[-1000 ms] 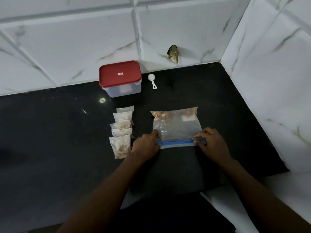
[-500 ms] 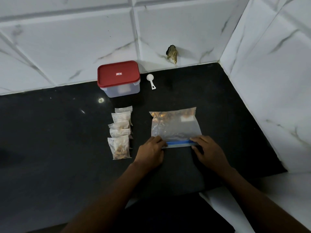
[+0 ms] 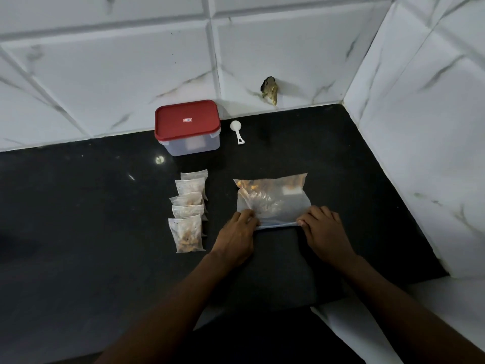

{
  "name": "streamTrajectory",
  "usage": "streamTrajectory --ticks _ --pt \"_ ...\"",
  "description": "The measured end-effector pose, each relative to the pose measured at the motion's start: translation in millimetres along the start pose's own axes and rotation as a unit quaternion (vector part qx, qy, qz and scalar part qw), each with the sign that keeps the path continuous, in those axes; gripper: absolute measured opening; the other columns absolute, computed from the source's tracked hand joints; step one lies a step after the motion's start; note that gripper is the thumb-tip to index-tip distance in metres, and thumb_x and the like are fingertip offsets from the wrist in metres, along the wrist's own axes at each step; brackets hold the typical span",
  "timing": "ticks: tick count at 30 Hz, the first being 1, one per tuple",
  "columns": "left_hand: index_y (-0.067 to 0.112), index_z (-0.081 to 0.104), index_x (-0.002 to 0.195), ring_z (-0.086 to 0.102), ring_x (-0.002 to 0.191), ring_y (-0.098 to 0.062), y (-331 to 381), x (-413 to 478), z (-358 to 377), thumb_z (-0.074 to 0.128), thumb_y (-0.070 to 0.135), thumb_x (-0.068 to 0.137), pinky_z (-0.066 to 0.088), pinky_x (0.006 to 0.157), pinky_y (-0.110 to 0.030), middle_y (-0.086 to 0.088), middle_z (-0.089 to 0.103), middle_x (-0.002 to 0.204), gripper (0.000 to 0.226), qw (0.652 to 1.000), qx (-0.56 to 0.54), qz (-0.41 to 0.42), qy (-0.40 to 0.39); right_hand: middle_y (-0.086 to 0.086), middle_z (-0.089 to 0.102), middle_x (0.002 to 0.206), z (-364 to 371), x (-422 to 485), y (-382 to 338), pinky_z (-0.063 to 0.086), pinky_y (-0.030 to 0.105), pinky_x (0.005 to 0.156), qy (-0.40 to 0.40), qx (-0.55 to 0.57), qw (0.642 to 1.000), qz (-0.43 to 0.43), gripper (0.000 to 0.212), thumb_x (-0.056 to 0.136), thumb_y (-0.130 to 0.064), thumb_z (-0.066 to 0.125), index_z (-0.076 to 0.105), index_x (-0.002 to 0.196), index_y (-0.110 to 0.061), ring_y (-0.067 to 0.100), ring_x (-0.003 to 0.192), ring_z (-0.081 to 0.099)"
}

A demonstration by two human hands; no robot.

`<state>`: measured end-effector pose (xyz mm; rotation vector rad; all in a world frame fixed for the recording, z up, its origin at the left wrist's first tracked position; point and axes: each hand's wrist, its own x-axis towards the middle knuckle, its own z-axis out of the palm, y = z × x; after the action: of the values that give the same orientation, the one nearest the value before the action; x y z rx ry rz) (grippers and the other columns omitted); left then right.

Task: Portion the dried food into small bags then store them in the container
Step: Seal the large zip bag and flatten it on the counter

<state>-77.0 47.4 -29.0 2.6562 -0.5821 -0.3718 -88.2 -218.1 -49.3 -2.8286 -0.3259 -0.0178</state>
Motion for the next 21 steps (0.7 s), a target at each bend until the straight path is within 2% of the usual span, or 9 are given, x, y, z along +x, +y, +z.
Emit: streamTrajectory --ticks 4,9,12,16,21 --pt "0.02 0.051 0.138 0.045 0.129 -0.021 -3.2 1.5 -0.1 0.05 0.023 0.102 0.047 0.107 -0.037 -0.002 0.041 0.148 0.036 1.0 0.002 -0.002 -0.006 -0.005 0.063 0.124 -1.4 2.1 5.5 0.04 0.033 0.098 -0.009 0.002 1.0 -0.022 0.023 0.103 -0.029 0.047 0.068 0.11 -0.024 0.014 0.118 0.053" --pt "0.022 0.034 0.155 0.045 0.132 -0.023 -1.2 6.2 -5.7 0.049 0.027 0.103 0.046 0.109 -0.039 -0.004 0.039 0.152 0.054 0.999 -0.004 -0.032 -0.023 -0.006 0.066 0.115 -5.8 7.2 0.7 0.044 0.033 0.09 0.0 -0.038 0.999 -0.013 0.021 0.104 -0.031 0.045 0.065 0.108 -0.027 0.012 0.105 0.058" --pt "0.024 0.036 0.154 0.046 0.133 -0.025 0.4 11.5 -10.4 0.05 0.032 0.104 0.045 0.11 -0.04 -0.006 0.038 0.151 0.053 0.998 0.019 -0.034 -0.04 -0.006 0.066 0.114 -10.4 13.0 -1.0 0.042 0.032 0.087 -0.009 -0.036 0.999 -0.007 0.021 0.105 -0.032 0.043 0.062 0.11 -0.029 0.011 0.102 0.058" --pt "0.025 0.039 0.152 0.043 0.138 -0.027 1.9 19.4 -11.6 0.054 0.033 0.103 0.04 0.115 -0.044 -0.006 0.036 0.154 0.052 0.997 0.045 -0.042 -0.056 -0.006 0.063 0.125 -13.7 19.5 0.0 0.04 0.033 0.089 -0.036 -0.033 0.999 -0.009 0.029 0.105 -0.035 0.04 0.058 0.128 -0.031 0.011 0.108 0.056" --pt "0.025 0.041 0.15 0.042 0.138 -0.026 0.6 18.0 -6.5 0.051 0.034 0.103 0.039 0.115 -0.045 -0.007 0.031 0.155 0.049 0.997 0.059 -0.036 -0.029 -0.004 0.059 0.129 -9.9 18.9 1.2 0.04 0.032 0.09 -0.053 -0.058 0.997 0.003 0.037 0.106 -0.039 0.036 0.054 0.138 -0.03 0.013 0.111 0.053"
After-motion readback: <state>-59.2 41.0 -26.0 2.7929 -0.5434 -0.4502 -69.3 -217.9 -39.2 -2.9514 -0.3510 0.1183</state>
